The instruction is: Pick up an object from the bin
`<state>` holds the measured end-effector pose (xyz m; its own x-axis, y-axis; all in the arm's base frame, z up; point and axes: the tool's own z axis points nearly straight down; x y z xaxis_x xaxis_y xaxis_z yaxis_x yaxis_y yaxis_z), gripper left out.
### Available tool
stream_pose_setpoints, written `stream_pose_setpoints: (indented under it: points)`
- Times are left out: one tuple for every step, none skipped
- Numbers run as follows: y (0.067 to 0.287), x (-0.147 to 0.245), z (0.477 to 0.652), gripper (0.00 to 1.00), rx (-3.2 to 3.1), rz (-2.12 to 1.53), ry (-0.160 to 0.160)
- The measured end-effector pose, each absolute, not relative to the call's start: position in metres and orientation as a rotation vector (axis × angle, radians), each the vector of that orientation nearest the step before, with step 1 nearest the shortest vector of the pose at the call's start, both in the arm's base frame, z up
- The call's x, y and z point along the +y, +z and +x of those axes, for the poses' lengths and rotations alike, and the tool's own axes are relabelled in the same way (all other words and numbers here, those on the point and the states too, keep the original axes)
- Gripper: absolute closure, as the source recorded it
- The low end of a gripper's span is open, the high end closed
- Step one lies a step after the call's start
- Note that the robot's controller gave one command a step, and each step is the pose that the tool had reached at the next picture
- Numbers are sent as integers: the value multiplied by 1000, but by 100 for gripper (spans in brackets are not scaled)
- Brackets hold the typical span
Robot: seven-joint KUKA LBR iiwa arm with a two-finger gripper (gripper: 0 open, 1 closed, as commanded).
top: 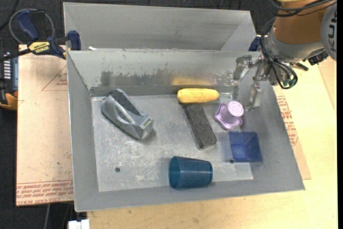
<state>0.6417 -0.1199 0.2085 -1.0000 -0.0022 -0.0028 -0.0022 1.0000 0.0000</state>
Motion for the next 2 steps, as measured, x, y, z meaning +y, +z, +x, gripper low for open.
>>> stream_pose_setpoints:
  points:
    - [209, -120, 642, 0, 3139, -3, 0]
    - [189, -115, 644, 0, 3124, 294, 2]
